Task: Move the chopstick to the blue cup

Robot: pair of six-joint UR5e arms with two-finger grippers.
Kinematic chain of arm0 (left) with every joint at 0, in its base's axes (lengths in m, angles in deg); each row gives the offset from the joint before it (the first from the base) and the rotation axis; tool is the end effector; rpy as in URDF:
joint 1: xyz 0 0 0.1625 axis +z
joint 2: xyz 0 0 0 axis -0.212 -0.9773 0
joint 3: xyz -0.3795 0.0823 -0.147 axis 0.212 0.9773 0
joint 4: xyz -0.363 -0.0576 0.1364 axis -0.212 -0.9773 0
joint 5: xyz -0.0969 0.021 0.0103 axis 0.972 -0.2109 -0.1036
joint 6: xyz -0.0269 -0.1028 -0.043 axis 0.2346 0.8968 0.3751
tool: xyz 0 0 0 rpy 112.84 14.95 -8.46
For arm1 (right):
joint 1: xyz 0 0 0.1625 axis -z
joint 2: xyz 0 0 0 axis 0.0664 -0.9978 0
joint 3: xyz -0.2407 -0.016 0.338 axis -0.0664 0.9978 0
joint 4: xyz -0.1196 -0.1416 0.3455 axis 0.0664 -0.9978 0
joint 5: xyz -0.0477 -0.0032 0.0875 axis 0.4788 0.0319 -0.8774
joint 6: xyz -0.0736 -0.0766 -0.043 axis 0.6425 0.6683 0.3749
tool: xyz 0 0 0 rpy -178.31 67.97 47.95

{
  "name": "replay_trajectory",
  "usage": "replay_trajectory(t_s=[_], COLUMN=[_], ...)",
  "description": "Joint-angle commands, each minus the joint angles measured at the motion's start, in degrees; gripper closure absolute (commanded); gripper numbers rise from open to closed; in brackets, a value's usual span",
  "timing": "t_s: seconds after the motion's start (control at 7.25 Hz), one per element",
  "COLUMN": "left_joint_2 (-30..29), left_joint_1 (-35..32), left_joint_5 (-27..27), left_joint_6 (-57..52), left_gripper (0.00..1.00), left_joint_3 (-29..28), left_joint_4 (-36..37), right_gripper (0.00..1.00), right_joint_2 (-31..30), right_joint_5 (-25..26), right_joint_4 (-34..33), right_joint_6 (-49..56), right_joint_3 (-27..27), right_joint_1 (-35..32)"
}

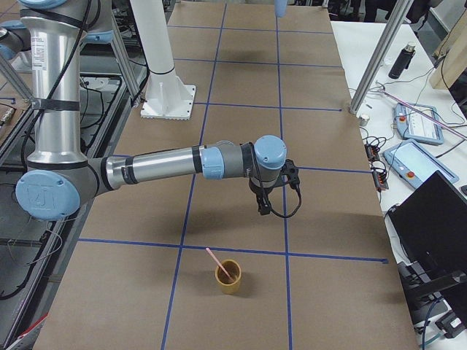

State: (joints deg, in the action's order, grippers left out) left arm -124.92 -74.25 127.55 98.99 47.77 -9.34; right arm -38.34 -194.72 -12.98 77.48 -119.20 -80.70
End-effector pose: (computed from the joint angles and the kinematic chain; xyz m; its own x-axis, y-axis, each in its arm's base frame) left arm 0.0004 -0.5667 0.5168 0.4894 -0.1749 -0.8544 0.1018 0.9844 -0.1432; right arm -0.0017 -0.4498 0.5617 0.5696 -0.2679 0.7771 0.1658 0.9634 0.2106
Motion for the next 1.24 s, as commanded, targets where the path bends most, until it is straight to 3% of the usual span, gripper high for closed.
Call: replay_trajectory(t_s=[0.0, 0.14, 0.28, 0.41, 0.55, 0.83, 1.1], left_joint_2=[-7.04, -14.74, -21.43, -27.24, -34.52, -37.48, -37.84], left_joint_1=[14.52, 22.69, 30.16, 37.11, 42.06, 47.45, 48.60], left_joint_5=[-7.81, -8.81, -15.34, -21.33, -27.04, -32.36, -32.37], left_joint_6=[22.89, 35.98, 46.73, 53.01, 55.77, 56.50, 57.64], left_gripper=[1.00, 1.00, 1.00, 1.00, 1.00, 1.00, 1.00], left_joint_3=[10.63, 10.42, 10.07, 7.37, 0.81, -5.90, -7.86], left_joint_4=[0.70, 0.70, 0.70, 0.52, 0.44, -4.97, -7.74], right_gripper=[0.00, 0.00, 0.00, 0.00, 0.00, 0.00, 0.00], right_joint_2=[0.36, 0.37, 0.45, 0.54, 0.54, 0.54, 0.54], right_joint_5=[-0.01, -0.10, -0.10, -0.10, -0.10, -0.10, -0.10], right_joint_4=[0.00, 0.00, 0.00, 0.00, 0.00, 0.00, 0.00], right_joint_6=[-0.07, -0.07, -0.07, -0.07, -0.07, -0.07, -0.07], right_joint_3=[-0.02, -0.10, -0.02, -0.02, -0.02, 0.33, 0.33], right_joint_1=[0.31, 0.40, 0.48, 0.49, 0.66, 1.45, 1.80])
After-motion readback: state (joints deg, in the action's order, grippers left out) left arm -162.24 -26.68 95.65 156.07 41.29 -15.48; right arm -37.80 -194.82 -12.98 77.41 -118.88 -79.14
